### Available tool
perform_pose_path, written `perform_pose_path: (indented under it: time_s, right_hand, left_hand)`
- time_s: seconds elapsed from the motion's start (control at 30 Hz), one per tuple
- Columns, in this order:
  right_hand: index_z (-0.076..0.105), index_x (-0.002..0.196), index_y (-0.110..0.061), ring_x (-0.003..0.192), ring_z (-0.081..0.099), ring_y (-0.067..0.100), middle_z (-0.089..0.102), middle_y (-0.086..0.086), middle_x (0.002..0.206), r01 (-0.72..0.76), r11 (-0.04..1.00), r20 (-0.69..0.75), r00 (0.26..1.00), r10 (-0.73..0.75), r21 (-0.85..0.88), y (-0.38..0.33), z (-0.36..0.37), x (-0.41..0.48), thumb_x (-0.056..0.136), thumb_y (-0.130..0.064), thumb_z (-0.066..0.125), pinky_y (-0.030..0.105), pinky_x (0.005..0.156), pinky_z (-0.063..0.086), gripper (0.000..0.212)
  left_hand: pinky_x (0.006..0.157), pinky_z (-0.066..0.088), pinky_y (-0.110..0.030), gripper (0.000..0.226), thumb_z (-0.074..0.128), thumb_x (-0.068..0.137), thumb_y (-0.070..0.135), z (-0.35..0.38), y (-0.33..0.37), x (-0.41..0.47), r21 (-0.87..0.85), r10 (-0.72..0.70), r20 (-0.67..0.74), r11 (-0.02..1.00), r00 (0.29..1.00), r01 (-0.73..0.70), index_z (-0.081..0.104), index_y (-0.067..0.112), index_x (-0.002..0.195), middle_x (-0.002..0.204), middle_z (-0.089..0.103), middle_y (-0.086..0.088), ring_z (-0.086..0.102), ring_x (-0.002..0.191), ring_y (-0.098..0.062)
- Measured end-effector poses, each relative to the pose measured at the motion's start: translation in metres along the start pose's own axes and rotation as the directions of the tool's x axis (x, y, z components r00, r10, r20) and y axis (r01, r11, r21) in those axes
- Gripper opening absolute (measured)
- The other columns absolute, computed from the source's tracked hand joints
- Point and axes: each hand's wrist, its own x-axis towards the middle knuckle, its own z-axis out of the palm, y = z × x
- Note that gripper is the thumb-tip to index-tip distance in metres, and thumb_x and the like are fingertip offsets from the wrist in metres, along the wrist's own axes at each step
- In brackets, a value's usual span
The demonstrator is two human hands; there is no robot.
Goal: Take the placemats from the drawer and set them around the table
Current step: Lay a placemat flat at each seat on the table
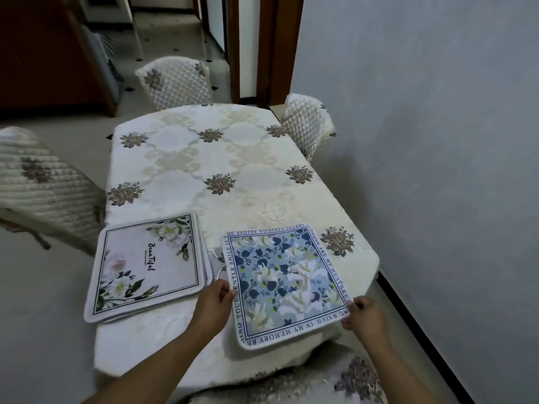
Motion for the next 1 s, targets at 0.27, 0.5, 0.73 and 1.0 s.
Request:
perform_pose_path:
  time_s: [0.27,0.5,0.73,1.0]
  right_hand:
    - [0.047,0.054,-0.010,0.049,0.063,0.029,0.057,0.006,0.045,0.161,0.980,0.243,0.962,-0.128,-0.119,-0.002,-0.003,0.048,0.086,-0.005,0.061,0.039,0.051,0.054,0.036]
    - [0.039,0.058,-0.020,0.071,0.058,0.029,0.048,-0.003,0.057,0.408,0.831,0.458,0.863,-0.215,-0.378,0.019,-0.004,0.067,0.088,-0.020,0.059,0.033,0.059,0.036,0.037]
    - [0.050,0.070,-0.020,0.080,0.060,0.035,0.054,0.005,0.073,0.522,0.727,0.512,0.815,-0.271,-0.446,0.015,-0.006,0.079,0.085,-0.027,0.065,0.038,0.066,0.046,0.023]
    - [0.037,0.145,-0.012,0.142,0.030,0.036,0.038,0.018,0.151,0.921,0.231,0.630,0.383,-0.675,-0.313,0.002,0.074,0.034,0.093,-0.041,0.045,0.049,0.112,0.023,0.061]
  left_hand:
    - [0.059,0.039,-0.026,0.016,0.058,0.094,0.020,0.052,-0.013,-0.003,0.076,-0.210,-0.176,0.971,0.962,0.226,0.055,0.016,0.079,0.068,0.057,0.003,0.053,0.066,-0.014]
    - [0.058,0.039,-0.021,0.012,0.060,0.092,0.016,0.085,-0.018,0.010,0.097,-0.306,-0.290,0.933,0.907,0.346,0.058,0.014,0.081,0.071,0.060,0.002,0.055,0.067,-0.016]
    - [0.084,0.048,-0.039,0.038,0.064,0.089,0.019,0.097,-0.045,0.017,0.227,-0.347,-0.345,0.871,0.872,0.436,0.053,0.010,0.124,0.115,0.056,-0.016,0.056,0.105,-0.034]
    - [0.111,0.025,-0.053,0.063,0.051,0.091,0.030,0.183,-0.047,-0.007,0.613,0.231,0.056,0.760,0.971,-0.216,0.035,0.004,0.145,0.152,0.033,-0.021,0.030,0.141,-0.036]
